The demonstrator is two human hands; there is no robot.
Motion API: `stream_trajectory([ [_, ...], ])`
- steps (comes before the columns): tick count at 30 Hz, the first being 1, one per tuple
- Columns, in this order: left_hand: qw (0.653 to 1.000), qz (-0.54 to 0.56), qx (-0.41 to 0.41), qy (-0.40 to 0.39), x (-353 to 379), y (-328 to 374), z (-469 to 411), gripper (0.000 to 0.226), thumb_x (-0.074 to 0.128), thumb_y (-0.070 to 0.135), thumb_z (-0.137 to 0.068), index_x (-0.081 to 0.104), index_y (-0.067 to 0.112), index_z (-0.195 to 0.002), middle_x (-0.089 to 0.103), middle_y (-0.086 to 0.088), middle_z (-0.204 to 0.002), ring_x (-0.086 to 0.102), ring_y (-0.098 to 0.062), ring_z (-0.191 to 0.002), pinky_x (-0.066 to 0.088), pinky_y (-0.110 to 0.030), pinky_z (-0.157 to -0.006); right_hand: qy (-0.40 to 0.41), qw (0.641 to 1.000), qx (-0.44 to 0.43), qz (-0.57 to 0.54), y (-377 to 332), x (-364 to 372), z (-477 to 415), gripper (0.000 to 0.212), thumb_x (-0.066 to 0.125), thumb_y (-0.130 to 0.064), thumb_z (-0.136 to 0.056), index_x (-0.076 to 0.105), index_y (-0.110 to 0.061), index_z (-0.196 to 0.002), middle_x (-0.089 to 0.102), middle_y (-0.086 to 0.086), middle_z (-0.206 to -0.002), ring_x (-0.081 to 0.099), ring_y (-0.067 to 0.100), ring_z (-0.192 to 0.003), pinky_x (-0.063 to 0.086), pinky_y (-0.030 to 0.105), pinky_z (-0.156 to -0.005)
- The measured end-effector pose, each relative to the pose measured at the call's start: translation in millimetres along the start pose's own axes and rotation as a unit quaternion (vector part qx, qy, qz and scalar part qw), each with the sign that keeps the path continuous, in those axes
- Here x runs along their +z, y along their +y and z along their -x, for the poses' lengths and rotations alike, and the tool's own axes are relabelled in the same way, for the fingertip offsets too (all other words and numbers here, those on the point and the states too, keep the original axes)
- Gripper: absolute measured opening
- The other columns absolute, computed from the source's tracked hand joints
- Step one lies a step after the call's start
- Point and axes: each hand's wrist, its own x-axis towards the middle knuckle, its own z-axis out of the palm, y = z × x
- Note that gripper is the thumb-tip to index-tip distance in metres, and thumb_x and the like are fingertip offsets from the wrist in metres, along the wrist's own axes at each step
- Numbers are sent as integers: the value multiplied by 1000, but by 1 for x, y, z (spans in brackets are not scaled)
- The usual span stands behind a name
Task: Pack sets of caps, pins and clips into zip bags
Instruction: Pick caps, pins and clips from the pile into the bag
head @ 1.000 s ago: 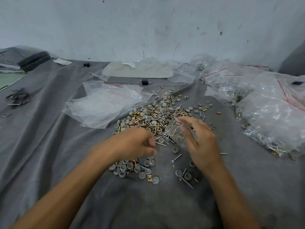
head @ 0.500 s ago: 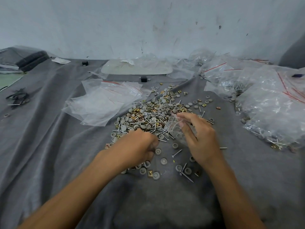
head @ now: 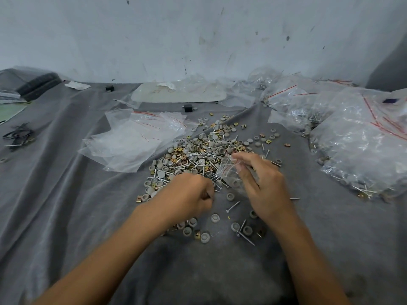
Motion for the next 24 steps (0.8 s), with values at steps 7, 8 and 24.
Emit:
stream_trajectory([
  [7, 966, 206, -53, 148, -29, 1, -20, 11, 75, 33, -85, 69, 40, -90, 69, 15, -78, 65, -1, -71, 54, -25, -72, -15, 1000, 0, 5, -1, 0, -1, 24, 56, -25, -105, 67, -24, -126, 72, -6, -117, 65, 16, -111, 49, 49, -97],
  [8, 966, 206, -50, 146, -31, 3, -23, 12, 75, 34, -85, 67, 42, -89, 69, 16, -78, 66, -1, -71, 54, -25, -72, -17, 1000, 2, 5, -1, 0, -1, 25, 56, -26, -105, 67, -24, -127, 72, -6, -117, 65, 17, -112, 49, 49, -97],
  [24, 924, 326, -48, 195, -24, 6, -32, 7, 69, 38, -94, 65, 38, -100, 70, 13, -89, 67, -2, -80, 53, -26, -76, 15, 1000, -12, -14, 2, -2, -1, 24, 59, -21, -103, 67, -23, -126, 72, -11, -115, 65, 13, -111, 49, 50, -97],
])
